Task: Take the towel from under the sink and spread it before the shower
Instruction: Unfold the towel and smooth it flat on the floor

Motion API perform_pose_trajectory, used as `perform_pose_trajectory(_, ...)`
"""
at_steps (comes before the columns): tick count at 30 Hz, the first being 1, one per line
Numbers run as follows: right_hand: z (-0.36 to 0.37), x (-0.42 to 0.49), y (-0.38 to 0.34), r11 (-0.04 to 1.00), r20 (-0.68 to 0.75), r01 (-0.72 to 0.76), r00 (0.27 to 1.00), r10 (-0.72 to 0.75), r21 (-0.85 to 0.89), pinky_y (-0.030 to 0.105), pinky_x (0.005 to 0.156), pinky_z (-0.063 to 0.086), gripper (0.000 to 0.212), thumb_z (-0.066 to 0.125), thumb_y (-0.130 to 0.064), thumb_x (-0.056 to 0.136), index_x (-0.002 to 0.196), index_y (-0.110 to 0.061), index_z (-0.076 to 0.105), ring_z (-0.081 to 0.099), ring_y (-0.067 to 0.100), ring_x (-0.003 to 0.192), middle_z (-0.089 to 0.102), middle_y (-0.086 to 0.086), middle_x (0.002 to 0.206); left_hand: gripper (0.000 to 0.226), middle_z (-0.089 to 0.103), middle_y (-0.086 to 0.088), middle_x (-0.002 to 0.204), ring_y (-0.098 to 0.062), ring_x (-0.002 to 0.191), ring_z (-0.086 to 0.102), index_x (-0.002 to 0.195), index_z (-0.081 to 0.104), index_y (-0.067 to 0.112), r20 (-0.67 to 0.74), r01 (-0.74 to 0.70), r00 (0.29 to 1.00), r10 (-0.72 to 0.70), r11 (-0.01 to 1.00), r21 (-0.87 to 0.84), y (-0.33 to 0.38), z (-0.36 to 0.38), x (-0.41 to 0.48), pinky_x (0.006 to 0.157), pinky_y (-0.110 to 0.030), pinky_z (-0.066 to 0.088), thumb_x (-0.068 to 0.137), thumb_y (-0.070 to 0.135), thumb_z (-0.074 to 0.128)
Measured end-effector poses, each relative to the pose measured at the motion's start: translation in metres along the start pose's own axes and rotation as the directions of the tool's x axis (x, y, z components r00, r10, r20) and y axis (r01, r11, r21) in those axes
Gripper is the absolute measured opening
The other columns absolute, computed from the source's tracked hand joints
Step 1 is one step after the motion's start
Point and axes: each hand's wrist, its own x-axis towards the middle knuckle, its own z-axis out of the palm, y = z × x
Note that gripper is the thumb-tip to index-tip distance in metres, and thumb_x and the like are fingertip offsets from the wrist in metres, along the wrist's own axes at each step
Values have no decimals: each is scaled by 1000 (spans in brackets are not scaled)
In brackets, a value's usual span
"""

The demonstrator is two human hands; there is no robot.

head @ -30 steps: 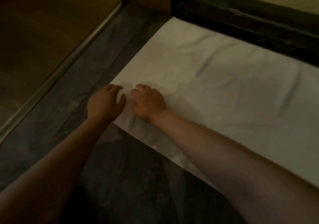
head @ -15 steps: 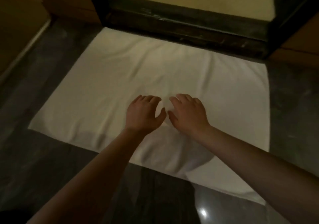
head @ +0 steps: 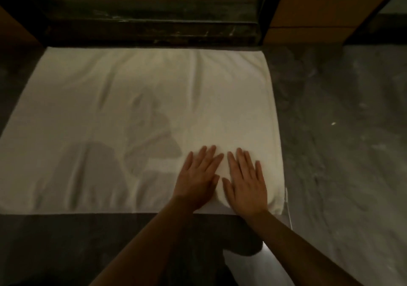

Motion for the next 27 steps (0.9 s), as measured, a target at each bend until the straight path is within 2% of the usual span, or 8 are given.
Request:
perform_pose_trajectory(5, 5, -19, 14, 987, -47, -123, 991, 128, 101, 47, 117, 11, 66, 25, -49, 94, 151, -17, 14, 4, 22, 147, 10, 7, 159, 61, 18, -5, 156, -23, 144, 15, 148, 18, 26, -34, -30, 999, 31, 999, 23, 17, 15, -11, 113, -53, 14, 93, 47, 30)
perform_pose_trajectory(10, 11, -33, 39, 990, -64, -114, 991, 119, 84, 43, 118, 6, 66, 24, -49, 96, 152, -16, 11, 1, 21, 147, 6, 8, 160, 60, 22, -4, 155, -23, 143, 19, 147, 26, 26, -28, -150, 988, 152, 987, 64, 28, 15, 2, 114, -54, 14, 92, 49, 34)
perform_pose_trajectory(13, 9, -42, 54, 989, -59, -137, 988, 141, 60, 43, 118, 8, 65, 21, -49, 97, 152, -15, 11, 2, 21, 147, 6, 8, 159, 60, 24, -4, 154, -23, 143, 22, 147, 26, 25, 7, -235, 972, 235, 970, 63, 45, 14, 8, 112, -57, 19, 92, 50, 32)
perform_pose_trajectory(18, 0, -50, 76, 979, -32, -190, 981, 192, 72, 42, 118, 3, 67, 11, -51, 96, 151, -14, 5, -3, 20, 147, 3, 7, 159, 57, 27, -1, 154, -18, 142, 23, 146, 31, 27, 48, -398, 917, 397, 917, 31, 64, 15, 3, 112, -50, 24, 93, 47, 37)
perform_pose_trajectory(20, -4, -51, 78, 954, -51, -284, 956, 289, 96, 42, 119, 0, 68, 8, -52, 95, 151, -15, 2, -7, 18, 146, 1, 7, 159, 54, 29, -2, 153, -18, 142, 25, 146, 33, 26, 20, -365, 931, 365, 931, -8, 64, 13, -3, 112, -48, 26, 94, 43, 34)
perform_pose_trajectory(22, -8, -45, 68, 946, -84, -300, 947, 311, 125, 42, 119, 0, 66, 11, -52, 96, 152, -18, 0, -8, 17, 146, 0, 5, 159, 52, 31, -3, 152, -21, 141, 25, 144, 35, 24, -24, -249, 968, 249, 968, -35, 58, 9, -8, 111, -49, 27, 94, 38, 31)
perform_pose_trajectory(24, -9, -30, 45, 972, -119, -207, 968, 220, 113, 41, 119, -1, 64, 18, -50, 98, 152, -21, 1, -6, 16, 147, 1, 4, 160, 51, 29, -5, 152, -23, 141, 25, 144, 36, 21, -68, -110, 992, 106, 992, -54, 44, 5, -13, 112, -50, 25, 95, 33, 31)
perform_pose_trajectory(27, -2, -3, 4, 992, -103, -57, 992, 69, 117, 40, 119, 4, 63, 23, -48, 99, 152, -20, 3, -3, 17, 147, 4, 4, 159, 52, 29, -7, 151, -26, 141, 26, 144, 36, 18, -110, 47, 992, -53, 997, -62, 14, 0, -22, 113, -51, 19, 94, 28, 44)
